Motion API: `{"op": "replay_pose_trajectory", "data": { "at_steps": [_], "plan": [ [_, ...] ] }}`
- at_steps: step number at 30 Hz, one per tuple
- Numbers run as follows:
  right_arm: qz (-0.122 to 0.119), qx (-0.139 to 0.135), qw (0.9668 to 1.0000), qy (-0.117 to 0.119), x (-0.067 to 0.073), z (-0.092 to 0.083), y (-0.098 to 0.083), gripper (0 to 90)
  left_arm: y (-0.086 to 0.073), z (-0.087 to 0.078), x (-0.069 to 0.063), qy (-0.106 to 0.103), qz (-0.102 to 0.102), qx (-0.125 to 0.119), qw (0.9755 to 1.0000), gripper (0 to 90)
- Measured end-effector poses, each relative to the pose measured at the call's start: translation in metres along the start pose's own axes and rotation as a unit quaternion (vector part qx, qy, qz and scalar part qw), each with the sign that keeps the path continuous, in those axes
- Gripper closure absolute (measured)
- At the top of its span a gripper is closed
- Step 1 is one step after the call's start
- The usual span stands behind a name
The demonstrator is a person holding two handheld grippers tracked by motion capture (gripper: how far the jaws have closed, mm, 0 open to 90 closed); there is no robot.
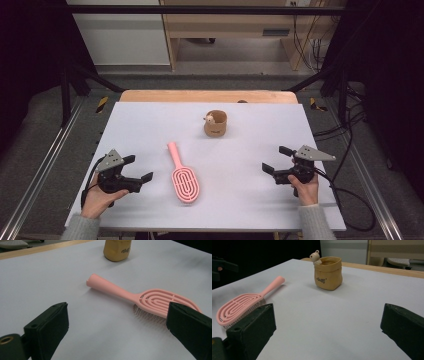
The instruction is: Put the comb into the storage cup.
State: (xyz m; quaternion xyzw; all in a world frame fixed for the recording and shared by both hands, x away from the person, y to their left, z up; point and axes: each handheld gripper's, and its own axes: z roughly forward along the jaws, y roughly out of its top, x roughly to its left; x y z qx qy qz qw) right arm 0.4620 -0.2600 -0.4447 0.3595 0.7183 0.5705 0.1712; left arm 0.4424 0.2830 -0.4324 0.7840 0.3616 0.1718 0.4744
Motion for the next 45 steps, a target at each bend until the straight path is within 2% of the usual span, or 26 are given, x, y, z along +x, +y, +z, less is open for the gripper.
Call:
{"op": "replay_pose_trajectory", "data": {
  "at_steps": [10, 20, 30, 40, 45],
  "plan": [
    [0.001, 0.001, 1.0, 0.0, 0.0, 0.0, 0.0, 0.4, 0.001, 0.001, -0.005, -0.004, -0.002, 0.029, 0.9996, 18.0],
    [0.0, 0.001, 1.0, 0.0, 0.0, 0.0, 0.0, 0.4, 0.003, 0.003, -0.012, -0.017, 0.01, 0.053, 0.9984, 39.8],
    [0.001, 0.0, 1.0, 0.0, 0.0, 0.0, 0.0, 0.4, 0.005, 0.005, -0.018, -0.027, 0.005, 0.074, 0.9969, 59.8],
    [0.001, 0.003, 1.0, 0.002, 0.0, 0.001, -0.001, 0.4, 0.005, 0.012, -0.026, -0.041, 0.007, 0.086, 0.9954, 71.4],
    [0.001, 0.003, 1.0, 0.003, 0.0, 0.001, 0.0, 0.4, 0.004, 0.017, -0.03, -0.05, 0.01, 0.101, 0.9936, 77.4]
  ]
}}
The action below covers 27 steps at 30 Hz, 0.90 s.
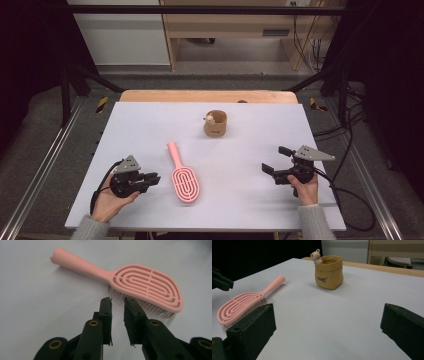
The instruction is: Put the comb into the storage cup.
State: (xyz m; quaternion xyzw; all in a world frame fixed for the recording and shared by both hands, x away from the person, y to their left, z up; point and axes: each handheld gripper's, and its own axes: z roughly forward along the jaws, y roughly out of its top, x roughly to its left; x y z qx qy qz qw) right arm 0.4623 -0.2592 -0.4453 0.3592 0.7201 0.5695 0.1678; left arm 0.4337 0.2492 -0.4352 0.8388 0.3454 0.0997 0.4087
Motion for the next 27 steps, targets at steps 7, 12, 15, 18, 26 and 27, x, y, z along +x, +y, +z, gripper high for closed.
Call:
{"op": "replay_pose_trajectory", "data": {
  "at_steps": [7, 12, 15, 18, 26, 27],
  "plan": [
    [0.0, 0.0, 1.0, 0.0, 0.0, 0.0, 0.0, 0.4, 0.002, 0.006, -0.008, -0.012, 0.009, 0.013, 0.9998, 85.3],
    [-0.001, 0.0, 1.0, 0.0, 0.0, 0.0, 0.0, 0.4, 0.003, 0.012, -0.014, -0.021, 0.015, 0.018, 0.9995, 88.3],
    [0.0, 0.001, 1.0, 0.0, 0.0, 0.0, 0.0, 0.4, 0.004, 0.014, -0.018, -0.023, 0.021, 0.021, 0.9993, 89.1],
    [0.0, 0.001, 1.0, 0.0, 0.0, 0.0, 0.0, 0.4, 0.004, 0.017, -0.021, -0.025, 0.026, 0.025, 0.999, 89.3],
    [0.0, 0.001, 1.0, 0.0, 0.0, 0.0, 0.0, 0.4, 0.005, 0.024, -0.03, -0.034, 0.035, 0.032, 0.9983, 89.3],
    [0.0, 0.001, 1.0, 0.0, 0.0, 0.0, 0.0, 0.4, 0.005, 0.025, -0.031, -0.035, 0.036, 0.033, 0.9982, 89.4]
  ]
}}
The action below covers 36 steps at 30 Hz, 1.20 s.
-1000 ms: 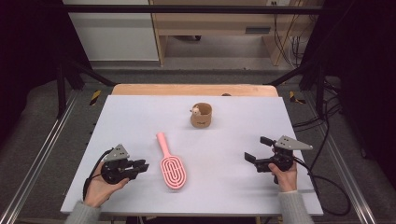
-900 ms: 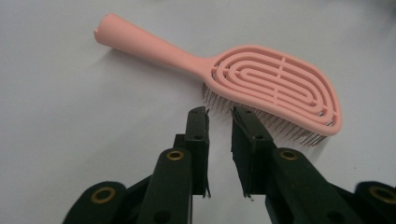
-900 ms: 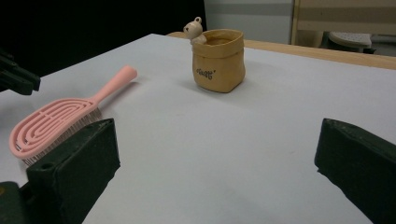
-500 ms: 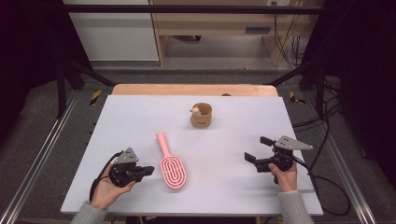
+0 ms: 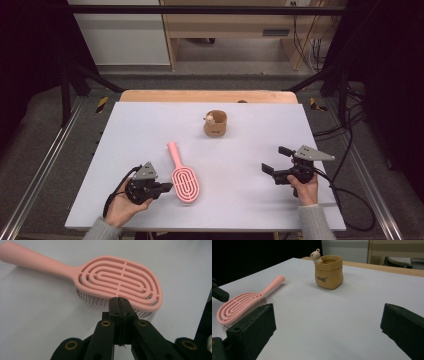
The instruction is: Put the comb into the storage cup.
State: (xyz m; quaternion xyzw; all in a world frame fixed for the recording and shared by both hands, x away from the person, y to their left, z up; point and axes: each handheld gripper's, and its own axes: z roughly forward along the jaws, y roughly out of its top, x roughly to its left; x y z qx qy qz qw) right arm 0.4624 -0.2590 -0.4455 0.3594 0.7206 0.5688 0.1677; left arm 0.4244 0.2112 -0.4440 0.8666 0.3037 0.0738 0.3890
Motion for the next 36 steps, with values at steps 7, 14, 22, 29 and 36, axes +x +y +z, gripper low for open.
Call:
{"op": "replay_pose_trajectory", "data": {
  "at_steps": [7, 14, 22, 29, 36],
  "plan": [
    [0.0, 0.0, 1.0, 0.0, 0.0, 0.0, 0.0, 0.4, 0.001, 0.006, -0.005, -0.007, 0.005, 0.003, 1.0, 89.4],
    [0.0, 0.001, 1.0, 0.0, 0.0, 0.0, 0.0, 0.4, 0.002, 0.01, -0.01, -0.007, 0.01, -0.001, 0.9999, 89.5],
    [0.0, 0.001, 1.0, 0.0, 0.0, 0.0, 0.0, 0.4, 0.005, 0.016, -0.014, -0.006, 0.014, -0.007, 0.9999, 89.5],
    [0.0, 0.002, 1.0, 0.001, 0.0, 0.001, 0.0, 0.4, 0.008, 0.021, -0.018, -0.003, 0.017, -0.011, 0.9998, 89.6],
    [-0.001, 0.003, 1.0, 0.001, 0.0, 0.001, -0.001, 0.4, 0.011, 0.027, -0.023, 0.0, 0.019, -0.015, 0.9997, 89.6]
  ]
}}
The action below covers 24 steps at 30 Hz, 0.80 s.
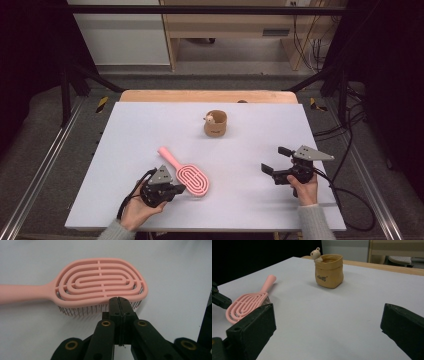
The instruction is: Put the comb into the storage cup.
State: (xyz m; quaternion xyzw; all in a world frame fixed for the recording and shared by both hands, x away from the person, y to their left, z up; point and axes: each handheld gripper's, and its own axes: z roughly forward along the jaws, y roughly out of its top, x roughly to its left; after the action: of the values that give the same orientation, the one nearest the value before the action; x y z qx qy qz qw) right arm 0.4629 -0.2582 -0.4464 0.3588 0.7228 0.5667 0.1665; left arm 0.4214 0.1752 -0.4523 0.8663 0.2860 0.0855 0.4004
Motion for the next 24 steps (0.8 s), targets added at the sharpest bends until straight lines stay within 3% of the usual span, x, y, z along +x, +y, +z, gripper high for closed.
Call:
{"op": "replay_pose_trajectory", "data": {
  "at_steps": [6, 14, 24],
  "plan": [
    [0.001, 0.0, 1.0, 0.0, 0.0, 0.0, 0.0, 0.4, 0.003, 0.005, -0.003, 0.001, 0.0, -0.005, 1.0, 89.6],
    [0.0, 0.002, 1.0, 0.0, 0.0, 0.001, 0.0, 0.4, 0.005, 0.016, -0.006, 0.001, 0.004, 0.006, 1.0, 89.6],
    [-0.001, 0.002, 1.0, 0.0, 0.0, 0.001, 0.0, 0.4, 0.005, 0.016, -0.009, -0.003, 0.009, 0.005, 0.9999, 89.6]
  ]
}}
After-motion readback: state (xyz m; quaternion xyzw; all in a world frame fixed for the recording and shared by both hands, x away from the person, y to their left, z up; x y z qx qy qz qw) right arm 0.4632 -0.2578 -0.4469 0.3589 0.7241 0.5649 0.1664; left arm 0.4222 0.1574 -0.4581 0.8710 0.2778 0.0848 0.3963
